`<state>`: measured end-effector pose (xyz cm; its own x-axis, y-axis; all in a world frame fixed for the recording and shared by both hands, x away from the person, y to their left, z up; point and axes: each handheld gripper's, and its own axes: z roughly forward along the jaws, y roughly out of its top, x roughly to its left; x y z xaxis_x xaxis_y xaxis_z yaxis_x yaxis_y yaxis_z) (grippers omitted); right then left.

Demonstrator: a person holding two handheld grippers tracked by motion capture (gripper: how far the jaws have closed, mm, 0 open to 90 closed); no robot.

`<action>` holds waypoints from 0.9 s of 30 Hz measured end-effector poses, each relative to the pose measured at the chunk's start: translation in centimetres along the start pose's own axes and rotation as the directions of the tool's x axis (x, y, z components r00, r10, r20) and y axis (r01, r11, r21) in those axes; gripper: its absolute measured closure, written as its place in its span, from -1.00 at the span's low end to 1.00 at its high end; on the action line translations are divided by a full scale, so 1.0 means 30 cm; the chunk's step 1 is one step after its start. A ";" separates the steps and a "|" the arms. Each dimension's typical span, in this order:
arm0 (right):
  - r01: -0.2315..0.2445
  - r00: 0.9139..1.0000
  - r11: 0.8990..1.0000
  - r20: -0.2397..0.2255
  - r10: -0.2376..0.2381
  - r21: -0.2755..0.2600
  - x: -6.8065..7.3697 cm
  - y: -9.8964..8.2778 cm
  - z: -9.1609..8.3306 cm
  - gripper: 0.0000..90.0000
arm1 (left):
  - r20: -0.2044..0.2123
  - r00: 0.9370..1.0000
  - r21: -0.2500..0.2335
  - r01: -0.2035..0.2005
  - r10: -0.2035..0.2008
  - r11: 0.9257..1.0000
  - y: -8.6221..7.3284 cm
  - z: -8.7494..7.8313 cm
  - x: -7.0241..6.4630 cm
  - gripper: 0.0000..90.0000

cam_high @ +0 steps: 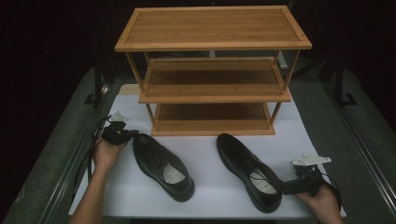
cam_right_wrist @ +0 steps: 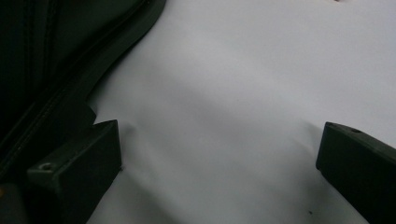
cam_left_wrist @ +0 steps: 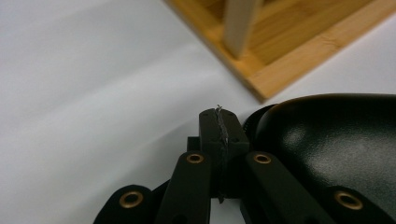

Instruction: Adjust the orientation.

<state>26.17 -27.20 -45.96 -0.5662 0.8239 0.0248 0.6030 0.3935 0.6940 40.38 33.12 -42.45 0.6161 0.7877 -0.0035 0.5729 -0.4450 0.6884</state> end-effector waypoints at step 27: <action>0.002 1.000 1.000 0.000 -0.002 0.001 0.000 0.000 -0.001 -1.00 | 0.061 0.998 -0.066 0.025 -0.021 0.997 -0.067 -0.122 -0.107 1.00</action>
<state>26.16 -27.22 -45.95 -0.5673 0.8232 0.0239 0.6025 0.3951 0.6935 35.29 33.05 -41.16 0.6356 0.7694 -0.0625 0.5512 -0.3958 0.7345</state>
